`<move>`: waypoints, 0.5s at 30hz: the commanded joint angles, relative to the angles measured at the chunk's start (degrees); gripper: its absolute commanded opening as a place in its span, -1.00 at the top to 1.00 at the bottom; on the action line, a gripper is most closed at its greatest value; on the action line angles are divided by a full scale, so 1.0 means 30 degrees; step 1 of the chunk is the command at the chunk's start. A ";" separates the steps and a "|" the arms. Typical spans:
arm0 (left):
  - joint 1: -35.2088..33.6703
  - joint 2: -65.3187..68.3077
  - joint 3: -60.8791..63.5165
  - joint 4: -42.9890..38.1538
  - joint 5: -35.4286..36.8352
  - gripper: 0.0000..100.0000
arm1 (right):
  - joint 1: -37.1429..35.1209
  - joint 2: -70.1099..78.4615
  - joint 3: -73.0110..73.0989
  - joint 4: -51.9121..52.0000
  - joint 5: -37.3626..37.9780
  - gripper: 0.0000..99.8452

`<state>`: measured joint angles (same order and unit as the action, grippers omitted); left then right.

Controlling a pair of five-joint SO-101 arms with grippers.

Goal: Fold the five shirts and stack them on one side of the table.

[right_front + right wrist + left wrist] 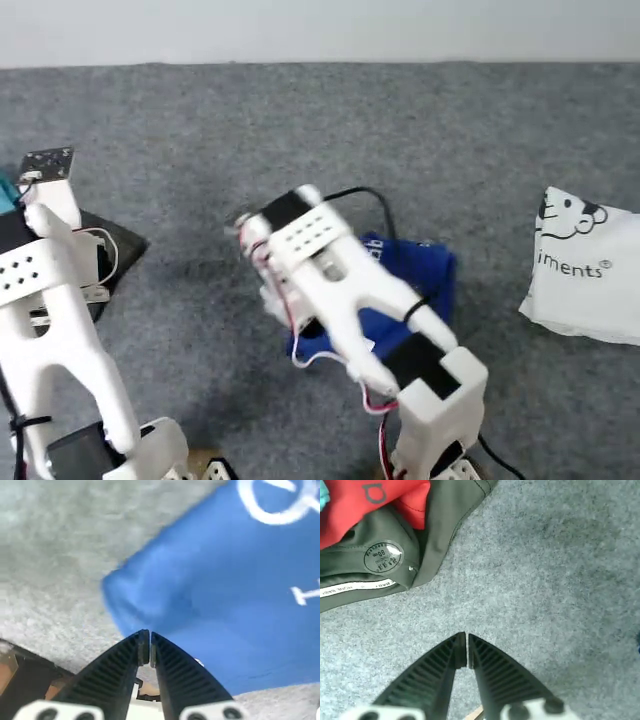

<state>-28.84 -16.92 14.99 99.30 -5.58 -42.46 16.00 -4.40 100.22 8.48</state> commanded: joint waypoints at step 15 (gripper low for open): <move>0.0000 -0.6388 0.0044 -0.0791 0.1172 0.97 | 0.0396 -0.3414 -0.0234 0.0864 0.0029 0.98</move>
<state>-28.84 -28.88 14.99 99.30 -2.86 -45.01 14.95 -3.34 100.48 8.48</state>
